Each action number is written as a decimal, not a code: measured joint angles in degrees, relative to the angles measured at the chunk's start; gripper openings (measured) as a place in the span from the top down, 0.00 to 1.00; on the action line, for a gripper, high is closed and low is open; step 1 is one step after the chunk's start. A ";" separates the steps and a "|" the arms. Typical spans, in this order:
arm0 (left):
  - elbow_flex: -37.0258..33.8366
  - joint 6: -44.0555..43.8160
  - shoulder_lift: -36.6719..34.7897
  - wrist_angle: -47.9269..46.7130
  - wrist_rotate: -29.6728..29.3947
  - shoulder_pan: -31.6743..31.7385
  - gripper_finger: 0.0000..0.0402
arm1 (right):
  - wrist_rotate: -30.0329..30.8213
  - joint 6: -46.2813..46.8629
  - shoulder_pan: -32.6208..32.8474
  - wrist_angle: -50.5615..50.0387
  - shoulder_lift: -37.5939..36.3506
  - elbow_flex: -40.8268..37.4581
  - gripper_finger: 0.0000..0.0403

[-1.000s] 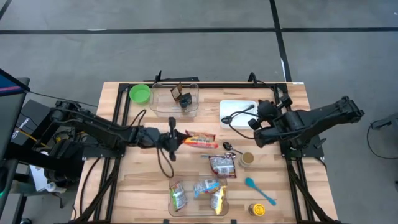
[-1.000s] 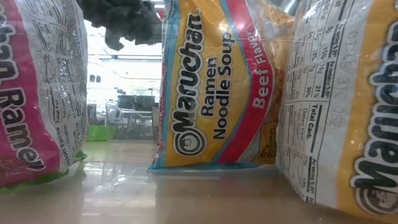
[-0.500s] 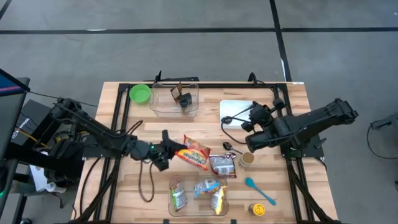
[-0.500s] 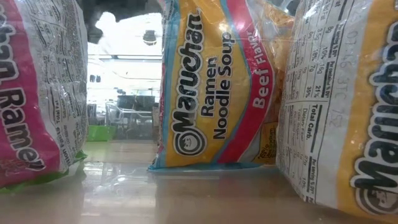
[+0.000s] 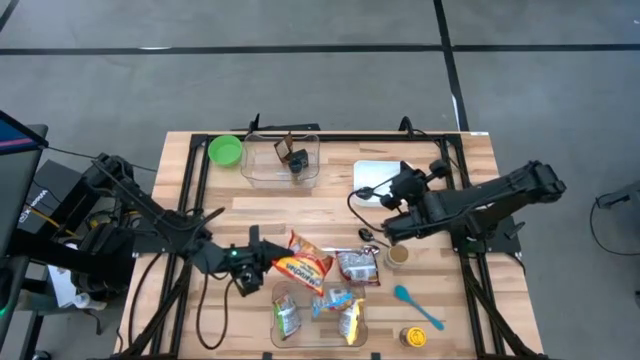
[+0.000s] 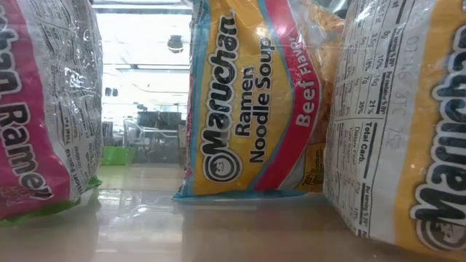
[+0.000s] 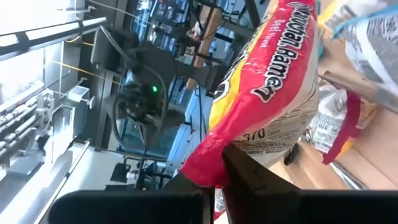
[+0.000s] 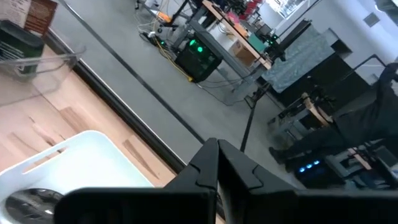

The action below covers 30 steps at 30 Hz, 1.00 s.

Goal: Pick & Place Food Item
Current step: Put the orange noodle pack into the bottom transparent bin

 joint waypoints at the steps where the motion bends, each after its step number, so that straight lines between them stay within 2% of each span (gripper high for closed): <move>1: 0.20 -0.02 0.00 -0.15 0.00 -0.42 0.99 | -0.01 0.00 -0.34 0.00 0.42 0.00 1.00; 16: 4.39 -0.04 0.02 -2.31 -2.72 -8.12 0.99 | -0.20 0.02 -2.02 0.38 1.70 -0.02 1.00; 22: 9.21 -0.04 2.02 -7.81 -9.92 -11.07 0.99 | -0.20 0.02 -2.04 0.81 1.74 -0.02 1.00; 27: 13.80 -0.04 5.90 -13.52 -12.09 -11.91 0.99 | -0.20 0.02 -2.04 0.88 1.74 -0.02 1.00; 30: 16.21 -0.04 8.97 -16.62 -16.91 -12.15 0.99 | -0.22 0.02 -2.04 0.87 1.74 -0.02 1.00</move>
